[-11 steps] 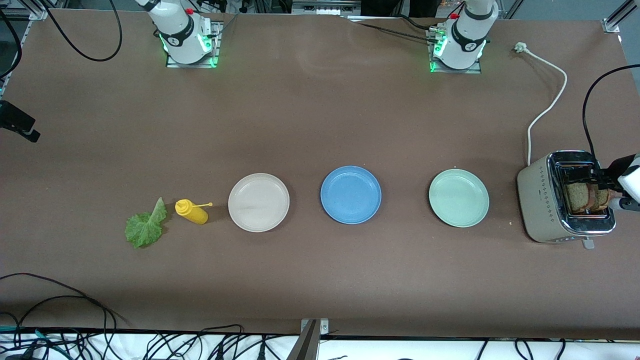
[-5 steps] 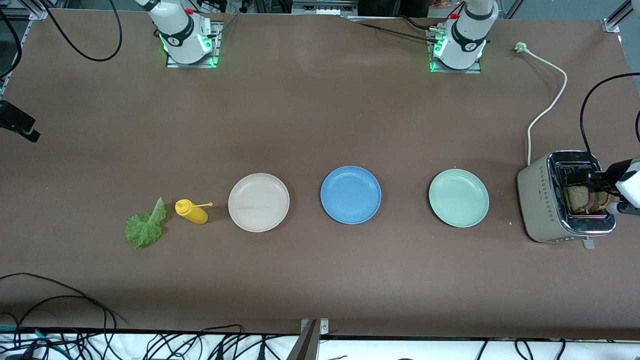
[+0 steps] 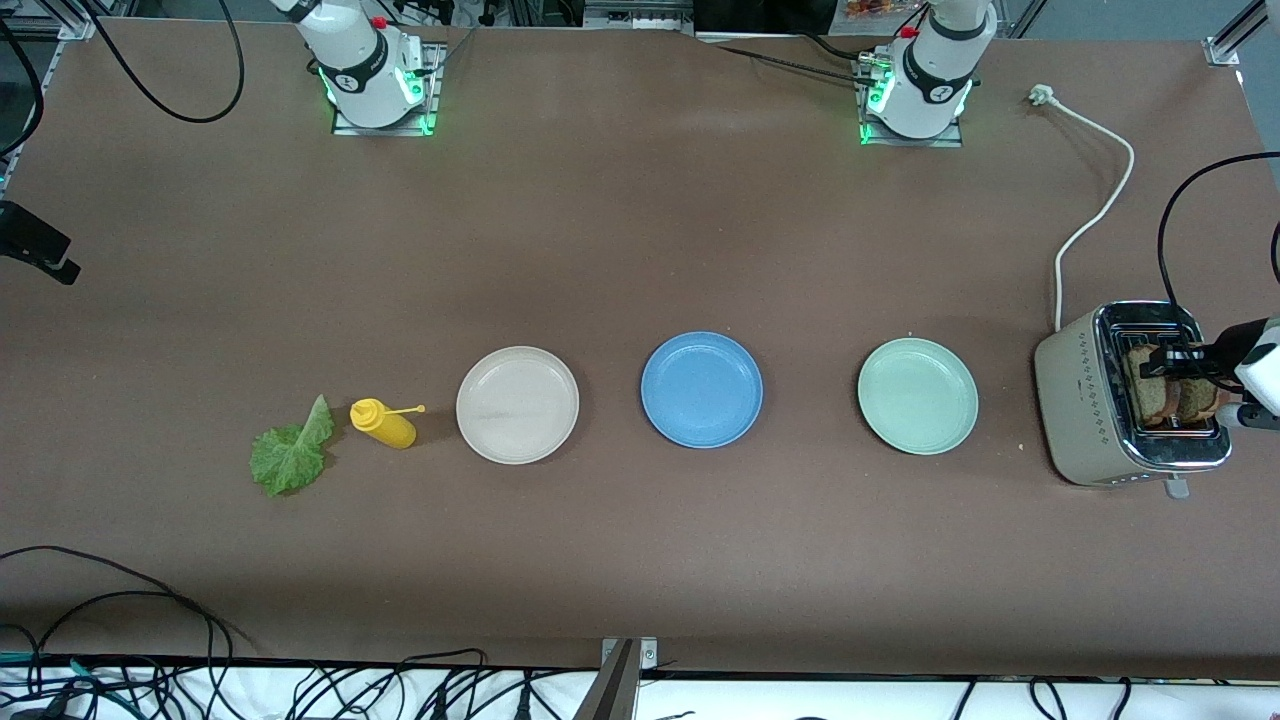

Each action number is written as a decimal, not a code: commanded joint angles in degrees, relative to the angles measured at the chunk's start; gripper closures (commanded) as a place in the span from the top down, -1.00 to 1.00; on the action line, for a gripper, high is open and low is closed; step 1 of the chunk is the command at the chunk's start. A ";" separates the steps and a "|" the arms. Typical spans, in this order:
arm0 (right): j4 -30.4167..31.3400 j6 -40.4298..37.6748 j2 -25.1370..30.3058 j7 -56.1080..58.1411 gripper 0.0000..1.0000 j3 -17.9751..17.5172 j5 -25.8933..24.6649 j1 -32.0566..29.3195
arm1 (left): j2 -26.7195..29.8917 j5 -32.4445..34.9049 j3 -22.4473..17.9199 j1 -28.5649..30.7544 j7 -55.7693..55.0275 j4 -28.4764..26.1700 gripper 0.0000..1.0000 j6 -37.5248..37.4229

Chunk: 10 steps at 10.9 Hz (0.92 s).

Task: Make sandwich in blue plate with both arms
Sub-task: 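Lower the left gripper into the toaster and grasp a bread slice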

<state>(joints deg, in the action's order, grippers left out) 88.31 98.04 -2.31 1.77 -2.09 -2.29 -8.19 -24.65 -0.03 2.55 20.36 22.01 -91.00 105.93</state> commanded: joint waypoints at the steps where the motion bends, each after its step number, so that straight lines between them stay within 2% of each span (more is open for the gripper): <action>1: -0.95 -0.13 -0.24 -0.80 1.00 -0.20 -0.08 -0.16 | -0.40 -0.67 0.53 0.73 1.28 1.88 -1.00 -1.16; 5: -0.95 -0.13 -0.24 -0.80 1.00 -0.20 -0.08 -0.16 | 4.34 3.28 1.84 -0.05 1.19 2.58 -1.00 -6.59; 7: -0.95 -0.13 -0.33 -0.72 1.00 -0.20 -0.08 -0.16 | 7.68 5.03 4.82 -1.72 1.02 3.63 -1.00 -10.98; 10: -0.95 -0.13 -0.24 -0.80 1.00 -0.20 -0.08 -0.16 | 9.89 6.62 12.28 -3.04 1.19 5.83 -1.00 -18.36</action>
<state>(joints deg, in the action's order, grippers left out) 88.31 98.06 -2.33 1.77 -2.10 -2.29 -8.17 -16.20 4.59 10.28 18.25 22.37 -86.52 92.95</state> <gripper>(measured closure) 0.000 0.907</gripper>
